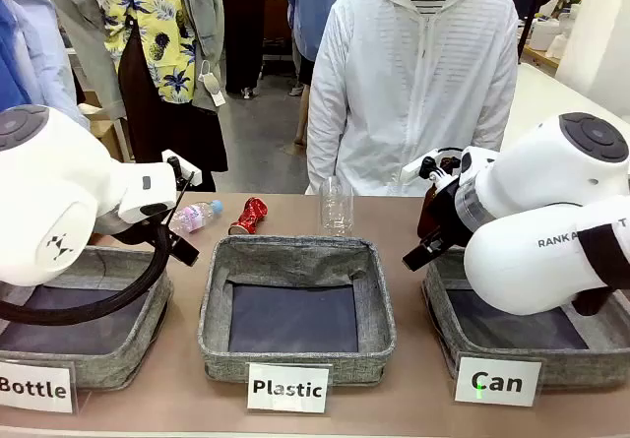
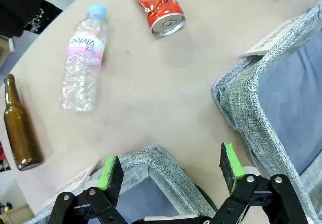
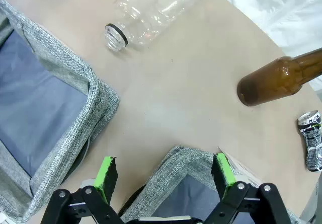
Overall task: Sort the can waste into the basket.
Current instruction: Pick up the can waste from the table and place it in the right Fabric basket.
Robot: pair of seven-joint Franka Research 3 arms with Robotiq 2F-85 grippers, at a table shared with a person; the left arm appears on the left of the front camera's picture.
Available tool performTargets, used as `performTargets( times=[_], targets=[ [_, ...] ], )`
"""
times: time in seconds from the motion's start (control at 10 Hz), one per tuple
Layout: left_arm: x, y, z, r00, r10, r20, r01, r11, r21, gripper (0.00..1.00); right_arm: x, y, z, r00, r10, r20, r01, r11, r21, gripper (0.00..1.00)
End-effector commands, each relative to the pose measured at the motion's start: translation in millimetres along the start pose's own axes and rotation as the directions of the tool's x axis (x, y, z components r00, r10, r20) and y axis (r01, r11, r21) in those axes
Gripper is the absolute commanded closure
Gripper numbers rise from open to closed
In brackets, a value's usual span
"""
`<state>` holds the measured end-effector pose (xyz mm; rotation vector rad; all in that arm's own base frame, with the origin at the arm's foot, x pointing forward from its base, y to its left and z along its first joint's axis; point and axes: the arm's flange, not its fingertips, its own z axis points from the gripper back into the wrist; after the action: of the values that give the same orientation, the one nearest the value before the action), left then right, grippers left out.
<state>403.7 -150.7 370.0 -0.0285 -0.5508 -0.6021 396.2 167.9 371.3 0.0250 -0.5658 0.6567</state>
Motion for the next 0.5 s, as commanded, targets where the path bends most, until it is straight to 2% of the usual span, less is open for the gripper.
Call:
performTargets(
  times=[0.0, 0.4],
  targets=[
    [0.0, 0.0, 0.0, 1.0, 0.0, 0.0, 0.0, 1.0, 0.0, 0.0, 0.0, 0.0, 0.0, 1.0, 0.0, 0.0, 0.0, 1.0, 0.0, 0.0],
    [0.0, 0.0, 0.0, 1.0, 0.0, 0.0, 0.0, 1.0, 0.0, 0.0, 0.0, 0.0, 0.0, 1.0, 0.0, 0.0, 0.0, 1.0, 0.0, 0.0]
  ],
)
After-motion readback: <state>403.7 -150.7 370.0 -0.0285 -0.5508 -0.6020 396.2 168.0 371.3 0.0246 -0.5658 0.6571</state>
